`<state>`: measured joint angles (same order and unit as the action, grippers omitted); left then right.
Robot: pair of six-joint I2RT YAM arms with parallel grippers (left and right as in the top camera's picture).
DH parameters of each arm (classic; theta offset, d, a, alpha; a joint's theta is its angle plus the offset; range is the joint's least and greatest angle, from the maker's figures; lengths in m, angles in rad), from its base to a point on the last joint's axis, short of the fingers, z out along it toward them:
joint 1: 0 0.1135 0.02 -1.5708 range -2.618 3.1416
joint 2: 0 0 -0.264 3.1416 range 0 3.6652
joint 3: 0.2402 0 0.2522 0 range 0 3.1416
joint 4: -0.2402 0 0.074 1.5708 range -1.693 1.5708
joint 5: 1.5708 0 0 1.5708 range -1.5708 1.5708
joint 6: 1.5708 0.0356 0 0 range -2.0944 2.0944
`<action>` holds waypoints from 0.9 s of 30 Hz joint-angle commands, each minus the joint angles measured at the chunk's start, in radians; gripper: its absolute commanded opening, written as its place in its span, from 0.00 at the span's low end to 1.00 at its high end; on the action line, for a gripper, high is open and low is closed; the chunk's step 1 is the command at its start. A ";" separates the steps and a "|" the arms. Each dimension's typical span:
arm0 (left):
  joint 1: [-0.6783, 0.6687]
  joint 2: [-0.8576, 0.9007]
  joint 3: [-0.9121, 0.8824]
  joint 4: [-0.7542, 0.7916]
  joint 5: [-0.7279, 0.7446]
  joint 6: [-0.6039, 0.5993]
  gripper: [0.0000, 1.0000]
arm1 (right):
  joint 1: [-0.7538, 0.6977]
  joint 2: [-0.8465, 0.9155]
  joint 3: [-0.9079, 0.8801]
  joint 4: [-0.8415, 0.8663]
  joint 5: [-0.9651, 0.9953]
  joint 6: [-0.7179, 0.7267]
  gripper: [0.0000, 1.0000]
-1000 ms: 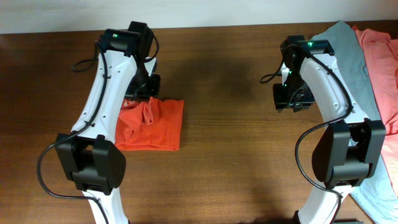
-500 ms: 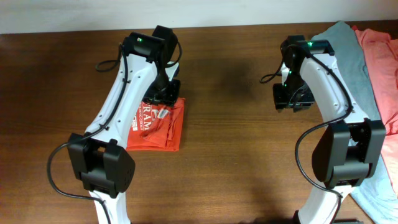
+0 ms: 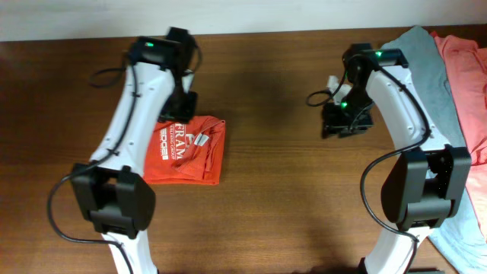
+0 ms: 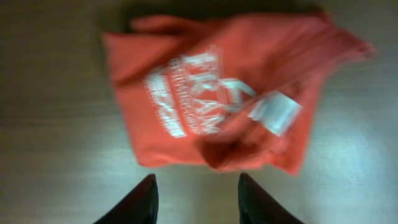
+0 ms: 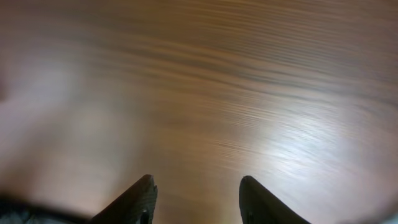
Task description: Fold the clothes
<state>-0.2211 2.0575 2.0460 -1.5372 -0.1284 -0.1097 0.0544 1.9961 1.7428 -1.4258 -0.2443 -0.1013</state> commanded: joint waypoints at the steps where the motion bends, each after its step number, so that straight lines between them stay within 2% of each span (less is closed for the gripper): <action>1: 0.100 0.004 0.018 0.034 -0.018 -0.050 0.44 | 0.069 -0.013 0.011 0.000 -0.252 -0.151 0.48; 5: 0.188 0.006 0.009 0.074 0.098 -0.054 0.43 | 0.185 -0.013 0.011 0.037 -0.283 -0.153 0.49; 7: 0.210 0.007 -0.005 0.090 0.106 -0.053 0.43 | 0.251 -0.013 0.011 0.091 -0.321 -0.122 0.49; 10: 0.229 0.007 -0.047 0.127 0.106 -0.020 0.42 | 0.342 -0.013 0.011 0.220 -0.351 0.026 0.49; 11: 0.233 0.007 -0.068 0.143 0.106 -0.010 0.39 | 0.371 -0.013 0.011 0.266 -0.351 0.072 0.49; 13: 0.237 0.009 -0.121 0.190 0.102 0.013 0.38 | 0.438 -0.012 0.011 0.367 -0.351 0.164 0.56; 18: 0.243 0.015 -0.258 0.321 0.099 0.035 0.38 | 0.561 -0.001 0.011 0.528 -0.346 0.217 0.63; 27: 0.261 0.089 -0.389 0.417 0.095 0.036 0.38 | 0.715 0.093 0.011 0.635 -0.334 0.270 0.64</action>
<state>0.0311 2.1063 1.6794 -1.1297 -0.0368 -0.0937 0.7391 2.0357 1.7432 -0.7959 -0.5774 0.1375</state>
